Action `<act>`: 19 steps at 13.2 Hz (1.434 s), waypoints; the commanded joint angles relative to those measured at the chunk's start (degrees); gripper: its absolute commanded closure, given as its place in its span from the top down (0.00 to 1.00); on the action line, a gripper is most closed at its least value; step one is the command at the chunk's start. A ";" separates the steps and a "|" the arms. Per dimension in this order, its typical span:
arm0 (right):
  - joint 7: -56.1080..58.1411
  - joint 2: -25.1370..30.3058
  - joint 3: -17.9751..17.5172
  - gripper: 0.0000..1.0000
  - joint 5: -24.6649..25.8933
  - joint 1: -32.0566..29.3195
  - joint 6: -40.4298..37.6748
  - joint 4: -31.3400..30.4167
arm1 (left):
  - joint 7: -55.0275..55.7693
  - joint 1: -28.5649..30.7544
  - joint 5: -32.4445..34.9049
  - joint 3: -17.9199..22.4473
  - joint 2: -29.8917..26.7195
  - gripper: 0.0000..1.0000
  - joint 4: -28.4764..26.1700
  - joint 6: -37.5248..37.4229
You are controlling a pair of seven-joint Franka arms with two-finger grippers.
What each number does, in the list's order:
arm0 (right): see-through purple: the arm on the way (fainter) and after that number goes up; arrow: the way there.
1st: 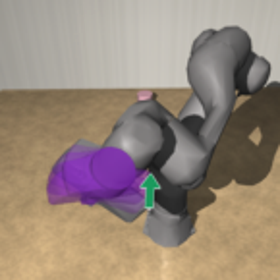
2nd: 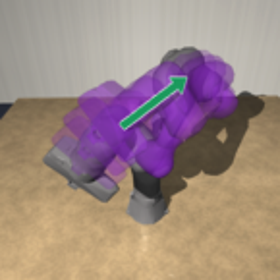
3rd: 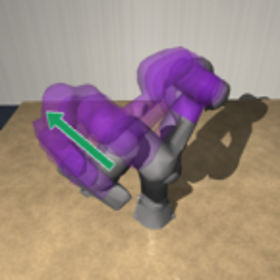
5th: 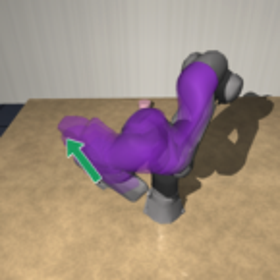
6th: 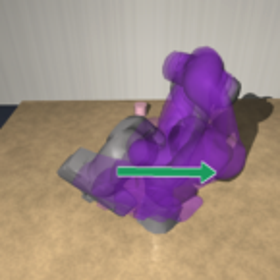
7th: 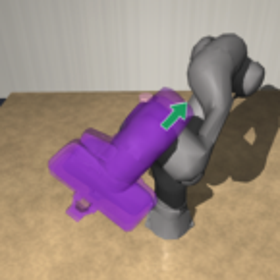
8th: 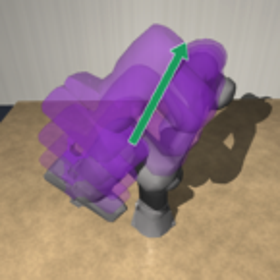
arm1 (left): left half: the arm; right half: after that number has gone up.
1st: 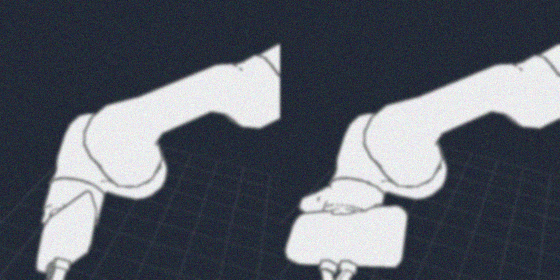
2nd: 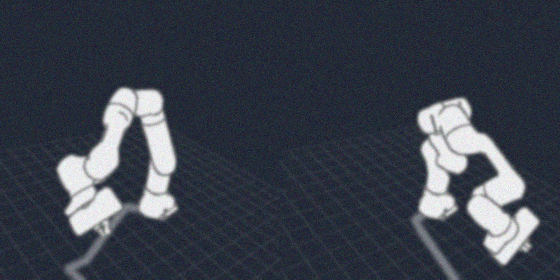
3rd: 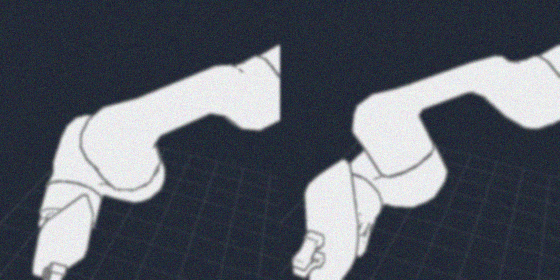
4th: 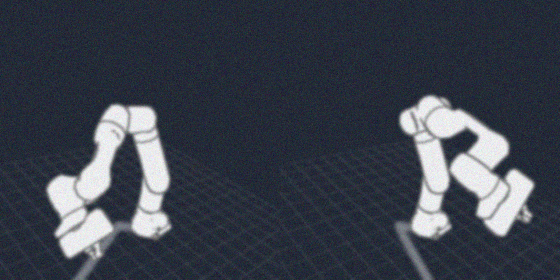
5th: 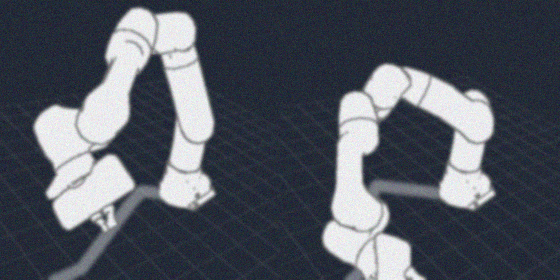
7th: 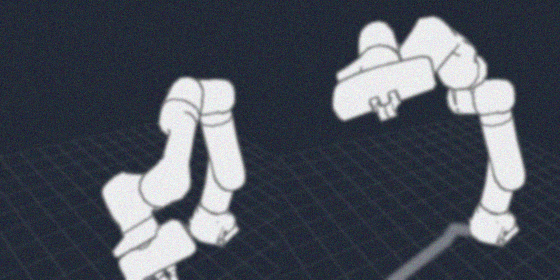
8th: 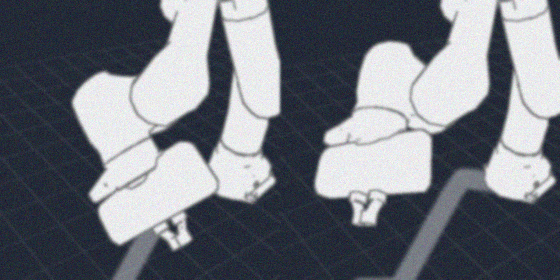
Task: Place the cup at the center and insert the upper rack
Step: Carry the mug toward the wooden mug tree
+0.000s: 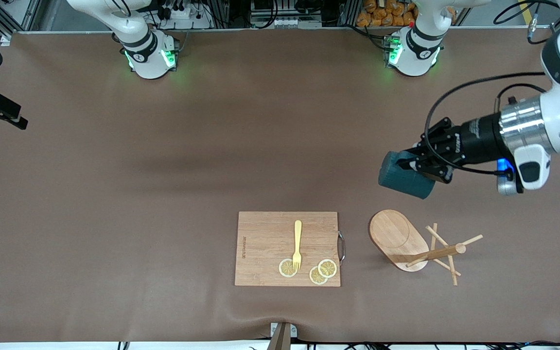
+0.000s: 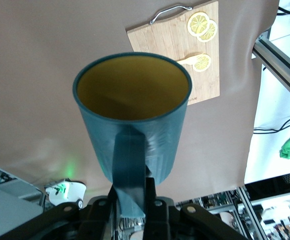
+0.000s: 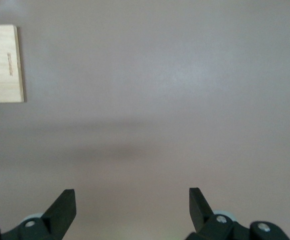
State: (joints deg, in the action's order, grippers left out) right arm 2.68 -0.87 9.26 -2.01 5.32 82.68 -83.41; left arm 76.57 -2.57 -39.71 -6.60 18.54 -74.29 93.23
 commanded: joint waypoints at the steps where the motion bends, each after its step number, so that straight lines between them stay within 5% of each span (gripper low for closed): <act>1: -0.48 0.08 0.14 1.00 -0.01 0.39 -4.71 1.59 | -3.96 3.35 -5.62 -0.43 1.75 0.00 0.19 -1.74; 19: -1.18 0.17 0.14 1.00 0.25 0.39 -8.76 1.68 | -19.97 11.19 -22.96 -0.52 13.71 0.00 0.19 -7.89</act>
State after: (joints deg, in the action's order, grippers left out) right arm 2.58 -0.85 9.23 -1.97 5.36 74.88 -82.59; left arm 57.30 8.25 -61.07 -6.67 31.84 -74.46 86.16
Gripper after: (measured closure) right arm 0.000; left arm 0.789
